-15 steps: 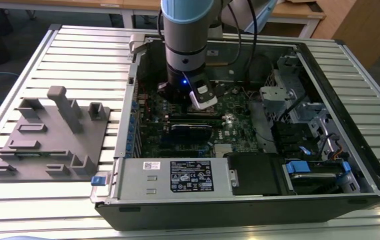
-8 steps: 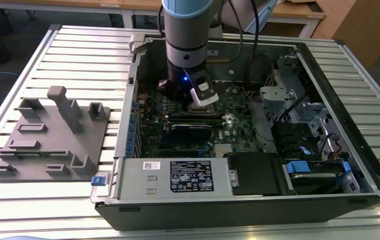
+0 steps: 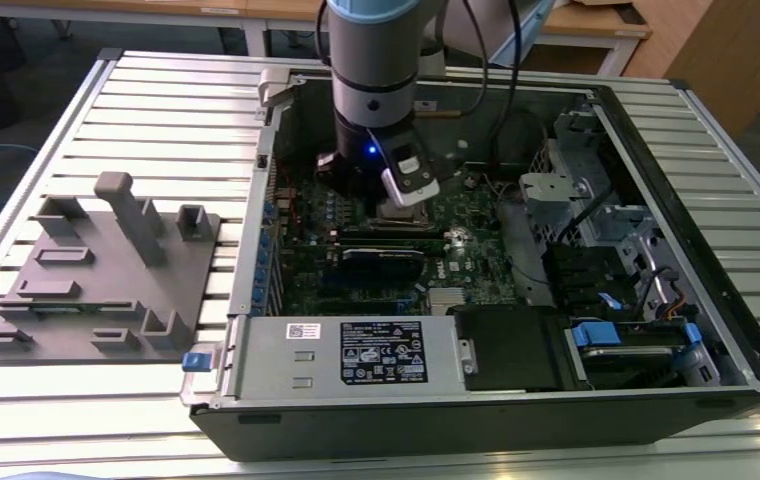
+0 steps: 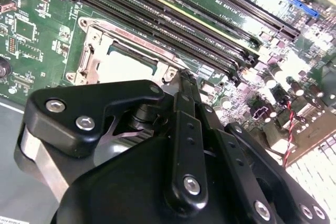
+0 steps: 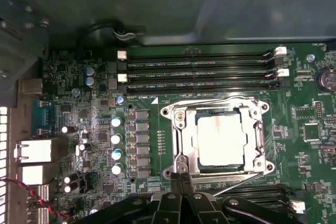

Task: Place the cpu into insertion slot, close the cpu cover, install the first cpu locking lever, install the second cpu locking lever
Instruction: 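Install the second cpu locking lever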

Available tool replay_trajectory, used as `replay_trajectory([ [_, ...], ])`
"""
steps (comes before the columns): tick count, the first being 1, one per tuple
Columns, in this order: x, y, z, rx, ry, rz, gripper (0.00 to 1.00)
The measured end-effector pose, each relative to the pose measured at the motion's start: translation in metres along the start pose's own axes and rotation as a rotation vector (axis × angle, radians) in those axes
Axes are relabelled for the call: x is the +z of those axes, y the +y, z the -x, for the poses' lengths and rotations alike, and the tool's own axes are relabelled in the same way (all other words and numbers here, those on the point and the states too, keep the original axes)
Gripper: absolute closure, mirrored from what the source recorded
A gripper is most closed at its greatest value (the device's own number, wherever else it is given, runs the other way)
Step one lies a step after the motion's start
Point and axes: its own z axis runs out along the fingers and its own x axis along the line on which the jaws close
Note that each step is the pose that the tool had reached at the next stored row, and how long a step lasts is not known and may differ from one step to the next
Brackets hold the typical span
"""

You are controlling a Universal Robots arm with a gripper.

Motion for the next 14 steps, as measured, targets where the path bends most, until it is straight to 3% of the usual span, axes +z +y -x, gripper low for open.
replay_trajectory([
  [14,-0.0173,0.0019,0.0007,0.000,0.0000,-0.0003,0.89],
])
